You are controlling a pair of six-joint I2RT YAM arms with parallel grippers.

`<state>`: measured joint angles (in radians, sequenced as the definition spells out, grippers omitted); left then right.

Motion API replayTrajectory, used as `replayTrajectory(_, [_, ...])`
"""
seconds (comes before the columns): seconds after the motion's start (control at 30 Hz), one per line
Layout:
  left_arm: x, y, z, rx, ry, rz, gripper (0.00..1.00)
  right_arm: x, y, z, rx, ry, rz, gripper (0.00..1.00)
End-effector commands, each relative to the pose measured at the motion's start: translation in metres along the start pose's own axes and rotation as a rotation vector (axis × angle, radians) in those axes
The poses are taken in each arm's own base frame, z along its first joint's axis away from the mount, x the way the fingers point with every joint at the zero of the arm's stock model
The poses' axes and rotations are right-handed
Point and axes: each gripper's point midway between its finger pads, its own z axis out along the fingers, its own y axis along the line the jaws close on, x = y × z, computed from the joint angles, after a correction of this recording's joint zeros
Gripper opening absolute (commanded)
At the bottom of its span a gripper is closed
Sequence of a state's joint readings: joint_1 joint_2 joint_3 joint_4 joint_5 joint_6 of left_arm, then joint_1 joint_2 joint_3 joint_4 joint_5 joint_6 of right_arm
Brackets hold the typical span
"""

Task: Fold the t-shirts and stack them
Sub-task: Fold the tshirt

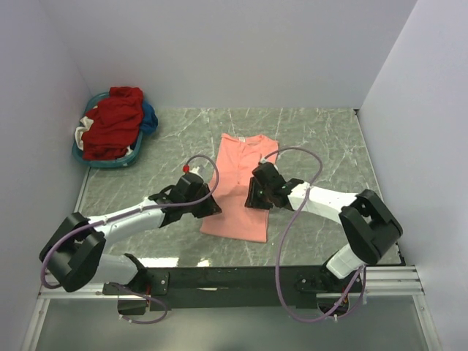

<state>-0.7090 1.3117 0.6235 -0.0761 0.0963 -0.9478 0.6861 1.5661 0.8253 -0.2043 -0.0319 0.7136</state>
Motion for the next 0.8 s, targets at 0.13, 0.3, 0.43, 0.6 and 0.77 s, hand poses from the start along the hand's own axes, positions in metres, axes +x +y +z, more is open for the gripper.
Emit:
replayTrajectory(0.13, [-0.041, -0.022, 0.015, -0.045, -0.066, 0.095, 0.18, -0.064, 0.003, -0.029, 0.057, -0.193, 0.004, 0.4])
replayTrajectory(0.3, [-0.071, -0.032, 0.033, -0.038, -0.098, 0.108, 0.18, -0.082, -0.028, -0.017, 0.129, -0.2, 0.046, 0.39])
replayTrajectory(0.43, [-0.08, -0.024, 0.057, -0.071, -0.07, 0.111, 0.17, -0.077, -0.058, 0.0, 0.198, -0.149, 0.066, 0.38])
replayTrajectory(0.6, [-0.082, -0.025, 0.08, -0.073, -0.037, 0.133, 0.18, -0.059, -0.083, 0.01, 0.237, -0.094, 0.086, 0.37])
replayTrajectory(0.77, [-0.073, -0.016, 0.098, -0.084, 0.006, 0.115, 0.18, -0.057, -0.086, 0.003, 0.236, -0.105, 0.093, 0.37])
